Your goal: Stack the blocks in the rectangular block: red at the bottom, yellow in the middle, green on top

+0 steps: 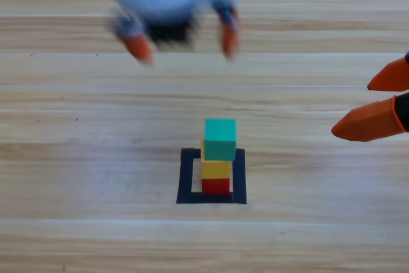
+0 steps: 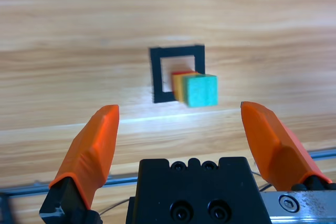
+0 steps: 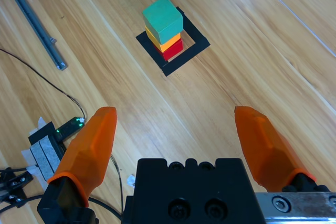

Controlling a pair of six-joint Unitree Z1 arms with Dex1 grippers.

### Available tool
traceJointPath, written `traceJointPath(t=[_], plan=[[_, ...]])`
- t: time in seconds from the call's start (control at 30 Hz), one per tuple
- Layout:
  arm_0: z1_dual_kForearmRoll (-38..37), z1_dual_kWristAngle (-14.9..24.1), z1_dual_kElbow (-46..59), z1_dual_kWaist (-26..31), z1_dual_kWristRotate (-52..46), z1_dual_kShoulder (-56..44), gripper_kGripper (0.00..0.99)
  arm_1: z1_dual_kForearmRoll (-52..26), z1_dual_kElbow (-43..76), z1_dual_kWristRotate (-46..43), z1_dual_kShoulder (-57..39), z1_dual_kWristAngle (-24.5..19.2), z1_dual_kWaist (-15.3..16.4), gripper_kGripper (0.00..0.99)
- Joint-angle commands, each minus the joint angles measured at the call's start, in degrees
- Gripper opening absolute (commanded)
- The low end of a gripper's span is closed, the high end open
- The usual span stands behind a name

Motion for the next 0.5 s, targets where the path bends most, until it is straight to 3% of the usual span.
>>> traceJointPath(t=[0.03,0.17,0.23,0.4,0.5], plan=[[-10.5,6.1,18.7,-4.5,6.8,-23.1,0.99,0.8,0.5,-0.5,3.4,0.9,-1.5,0.989],[-37.6,1.8,51.1,-4.7,23.1,-41.2,0.99,0.8,0.5,-0.5,3.9,0.1,-1.5,0.989],[-47.1,-1.2,62.1,-4.6,28.6,-47.2,0.99,0.8,0.5,-0.5,3.9,-0.8,-1.5,0.989],[-58.3,-4.3,73.7,-4.7,34.4,-47.2,0.99,0.9,0.5,-0.5,3.6,-1.0,-1.5,0.989],[-60.5,-4.6,74.9,-4.6,34.4,-45.5,0.99,0.9,0.2,-0.5,3.8,-0.9,-1.5,0.989]])
